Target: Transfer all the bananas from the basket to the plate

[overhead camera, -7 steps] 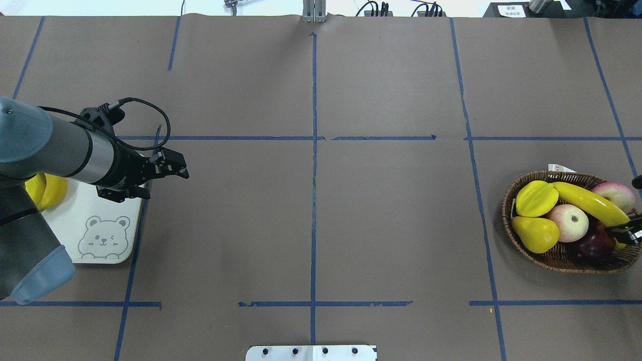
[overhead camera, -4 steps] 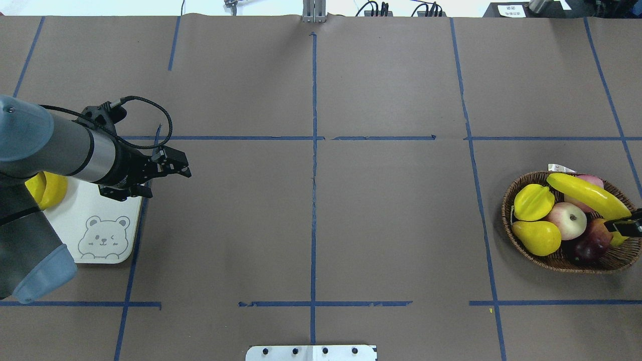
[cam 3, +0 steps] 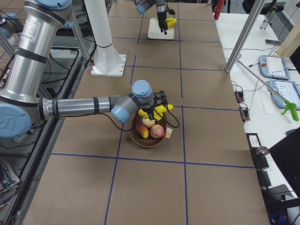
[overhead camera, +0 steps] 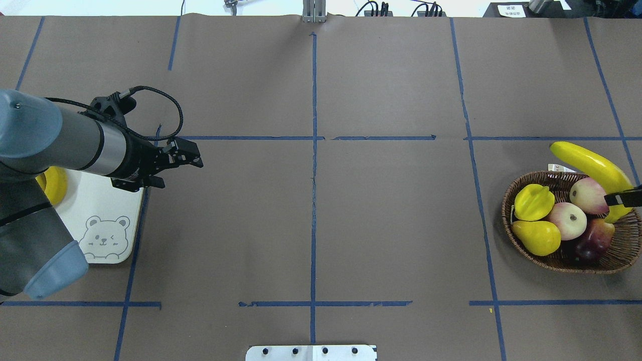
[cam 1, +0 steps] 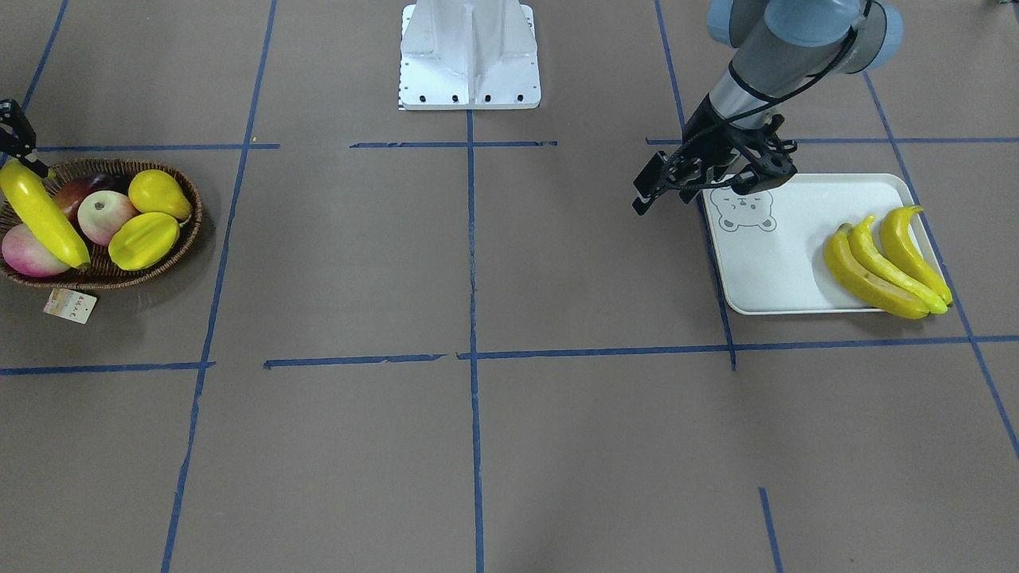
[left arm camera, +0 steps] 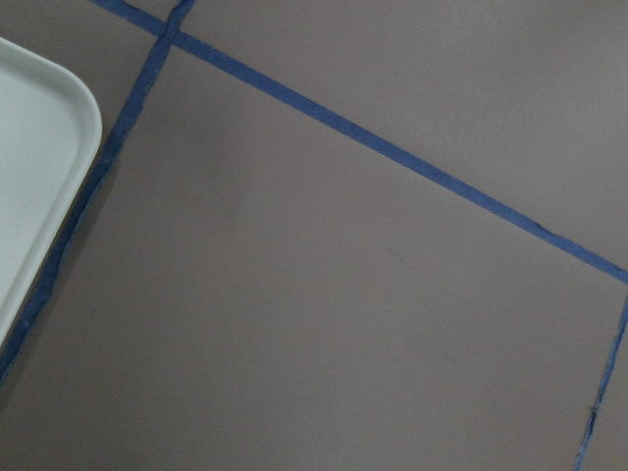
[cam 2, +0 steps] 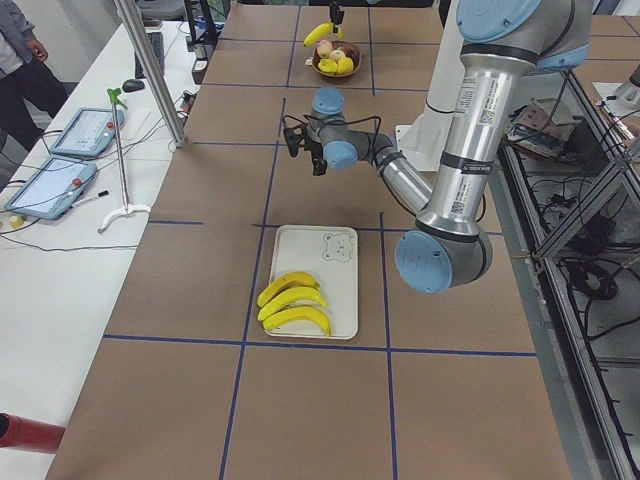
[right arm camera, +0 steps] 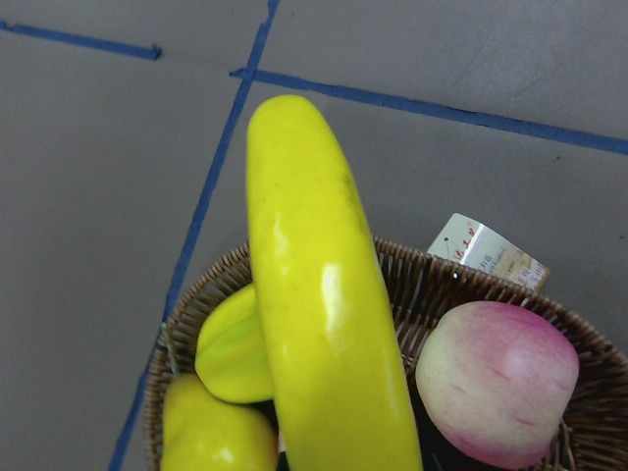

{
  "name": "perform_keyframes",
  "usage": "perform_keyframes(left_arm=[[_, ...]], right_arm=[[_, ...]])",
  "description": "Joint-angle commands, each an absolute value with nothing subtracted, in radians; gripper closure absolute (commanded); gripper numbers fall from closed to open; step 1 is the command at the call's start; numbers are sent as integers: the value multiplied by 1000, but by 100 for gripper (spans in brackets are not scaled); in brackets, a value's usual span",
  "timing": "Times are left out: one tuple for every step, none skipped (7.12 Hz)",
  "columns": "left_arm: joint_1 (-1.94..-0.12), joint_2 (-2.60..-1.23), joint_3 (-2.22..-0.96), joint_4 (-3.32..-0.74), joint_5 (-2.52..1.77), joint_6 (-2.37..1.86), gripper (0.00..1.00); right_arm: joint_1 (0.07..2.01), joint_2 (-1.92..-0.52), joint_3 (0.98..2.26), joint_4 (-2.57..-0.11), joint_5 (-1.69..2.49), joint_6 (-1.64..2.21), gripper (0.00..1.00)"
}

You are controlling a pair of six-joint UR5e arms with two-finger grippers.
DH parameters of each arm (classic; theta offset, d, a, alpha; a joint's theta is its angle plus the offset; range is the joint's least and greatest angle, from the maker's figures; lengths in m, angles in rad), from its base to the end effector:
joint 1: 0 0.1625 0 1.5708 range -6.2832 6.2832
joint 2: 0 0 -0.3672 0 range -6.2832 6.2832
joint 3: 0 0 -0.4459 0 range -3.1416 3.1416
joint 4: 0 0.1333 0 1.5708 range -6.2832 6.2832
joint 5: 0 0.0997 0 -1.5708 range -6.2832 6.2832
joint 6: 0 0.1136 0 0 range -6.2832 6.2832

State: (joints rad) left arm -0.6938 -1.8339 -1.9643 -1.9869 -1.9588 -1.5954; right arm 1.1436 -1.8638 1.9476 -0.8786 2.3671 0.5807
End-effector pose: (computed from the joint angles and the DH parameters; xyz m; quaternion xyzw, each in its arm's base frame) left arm 0.3948 -0.4459 0.2075 0.0081 0.5280 -0.2043 0.8243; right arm -0.1453 -0.4449 0.4636 0.1321 -0.4827 -0.0808 0.8620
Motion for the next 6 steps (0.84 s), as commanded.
perform_keyframes(left_arm=[[-681, -1937, -1957, -1994, -1930, -1600, 0], [-681, -1983, -1962, -1994, -1930, -1601, 0], [-680, -2024, -1962, -1993, -1930, -1605, 0], [-673, -2037, -1960, -1994, -1933, -1665, 0], [-658, -2072, -1956, -1994, -1931, -1684, 0], [-652, -2088, -1956, -1996, -1931, -1696, 0]], right_arm=[[1143, -1769, 1948, -861, 2402, 792, 99], [1131, -1708, 1944, -838, 2416, 895, 98], [1082, -1637, 1941, -801, 2411, 1042, 99], [1022, -1575, 1936, -755, 2381, 1159, 99], [929, -1509, 1937, -727, 2271, 1278, 99], [843, -1456, 1936, -697, 2176, 1381, 99]])
